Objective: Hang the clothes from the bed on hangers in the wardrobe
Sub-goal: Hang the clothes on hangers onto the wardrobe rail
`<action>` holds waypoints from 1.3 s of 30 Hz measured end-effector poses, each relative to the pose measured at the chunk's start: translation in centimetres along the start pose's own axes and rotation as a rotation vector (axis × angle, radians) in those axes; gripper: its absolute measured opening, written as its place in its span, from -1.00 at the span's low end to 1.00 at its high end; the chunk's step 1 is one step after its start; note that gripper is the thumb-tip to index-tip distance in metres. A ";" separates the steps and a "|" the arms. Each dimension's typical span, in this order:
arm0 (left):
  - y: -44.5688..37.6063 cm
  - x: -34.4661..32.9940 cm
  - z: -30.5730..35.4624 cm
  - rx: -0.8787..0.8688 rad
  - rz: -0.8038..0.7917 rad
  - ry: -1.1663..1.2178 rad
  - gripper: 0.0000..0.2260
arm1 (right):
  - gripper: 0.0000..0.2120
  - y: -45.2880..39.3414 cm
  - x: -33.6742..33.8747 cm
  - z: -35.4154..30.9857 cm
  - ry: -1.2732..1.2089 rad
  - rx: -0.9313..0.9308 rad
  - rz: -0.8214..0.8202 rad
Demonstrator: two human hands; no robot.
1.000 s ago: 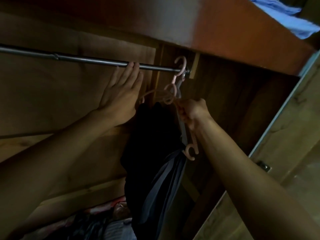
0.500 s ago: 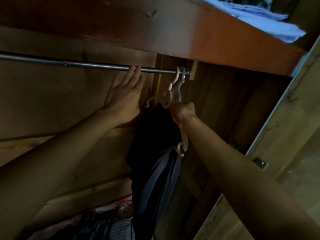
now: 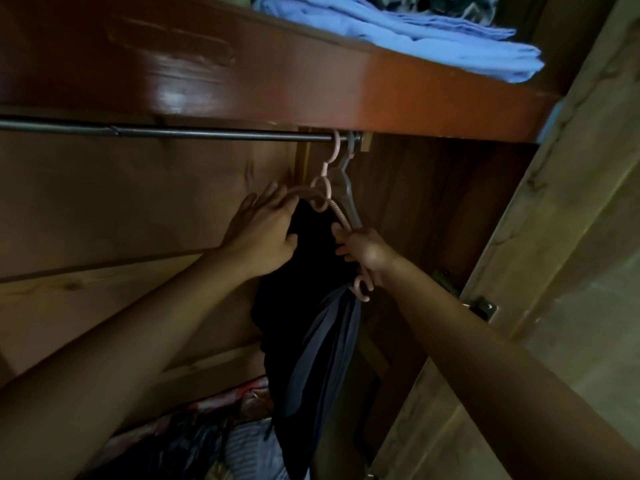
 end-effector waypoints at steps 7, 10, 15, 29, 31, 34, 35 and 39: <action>1.3 0.0 3.0 -0.015 -0.035 0.119 -0.54 | -0.69 3.1 1.8 1.7 0.092 0.016 0.027; 2.1 -0.1 4.3 -0.008 -0.108 0.193 -0.59 | -0.68 5.3 2.9 1.8 0.175 0.031 0.012; 3.1 -0.7 5.6 -0.044 -0.229 0.275 -0.59 | -0.69 10.1 4.3 1.9 0.373 0.035 0.033; 11.3 -1.1 14.3 -0.411 -0.656 0.304 -0.52 | -0.66 29.9 6.5 5.5 0.753 -0.176 0.179; 12.6 -1.0 16.5 -0.478 -0.727 0.326 -0.49 | -0.61 32.8 6.9 6.8 0.815 -0.273 0.179; 14.3 -1.2 20.3 -0.559 -0.772 0.348 -0.49 | -0.57 37.1 7.9 9.1 0.901 -0.426 0.191; 14.8 -1.3 21.5 -0.582 -0.768 0.356 -0.48 | -0.57 38.5 8.2 9.8 0.915 -0.460 0.198; 17.0 -2.7 26.3 -0.673 -0.789 0.379 -0.50 | -0.63 44.1 9.4 12.8 0.838 -0.552 0.236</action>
Point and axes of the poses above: each hand's wrist, its own y-axis away from the middle knuckle, its own x-axis out of the back of the hand, z = x × y, the point moved 3 cm from there along -y, towards the middle knuckle, and after that the axes turned 7 degrees about y, right-handed, at the moved point
